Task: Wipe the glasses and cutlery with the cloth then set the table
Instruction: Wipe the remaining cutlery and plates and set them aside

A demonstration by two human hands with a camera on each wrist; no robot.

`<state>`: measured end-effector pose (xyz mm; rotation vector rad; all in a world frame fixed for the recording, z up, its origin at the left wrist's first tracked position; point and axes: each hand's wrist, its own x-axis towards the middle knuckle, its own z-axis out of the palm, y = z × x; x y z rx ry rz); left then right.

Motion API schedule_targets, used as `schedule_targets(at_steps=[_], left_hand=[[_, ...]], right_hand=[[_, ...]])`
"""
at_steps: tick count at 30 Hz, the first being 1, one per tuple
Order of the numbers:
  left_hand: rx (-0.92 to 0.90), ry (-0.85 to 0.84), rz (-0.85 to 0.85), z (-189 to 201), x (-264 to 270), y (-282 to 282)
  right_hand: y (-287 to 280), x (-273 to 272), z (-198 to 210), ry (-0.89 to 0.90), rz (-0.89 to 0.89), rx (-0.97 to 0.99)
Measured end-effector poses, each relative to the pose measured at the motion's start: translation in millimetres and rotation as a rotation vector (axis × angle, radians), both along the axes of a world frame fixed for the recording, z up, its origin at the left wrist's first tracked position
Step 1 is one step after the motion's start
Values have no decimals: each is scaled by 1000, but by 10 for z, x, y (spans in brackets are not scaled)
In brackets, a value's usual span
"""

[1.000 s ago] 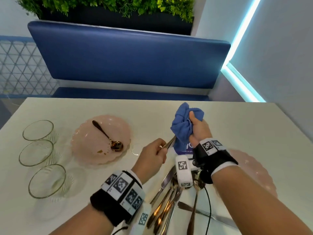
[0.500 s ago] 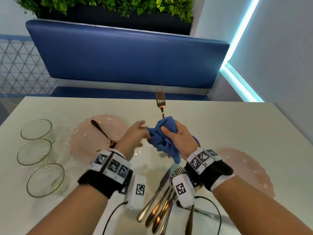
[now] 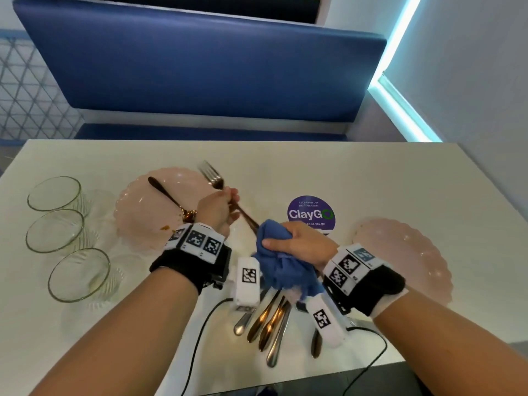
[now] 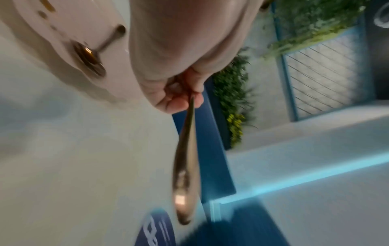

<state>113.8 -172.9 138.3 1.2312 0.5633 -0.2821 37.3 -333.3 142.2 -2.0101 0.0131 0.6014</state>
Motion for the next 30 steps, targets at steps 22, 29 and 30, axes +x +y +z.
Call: schedule_targets(at_steps=[22,29,30], left_hand=[[904,-176,-750,-792,-594,-218],[985,0,-290,-348,544,836],[1047,57,-330,-332,628,977]], right_hand=[[-159,606,343,33,-478,415],[-20,828,277,64,-408,395],[12,853,266,71,-403,394]])
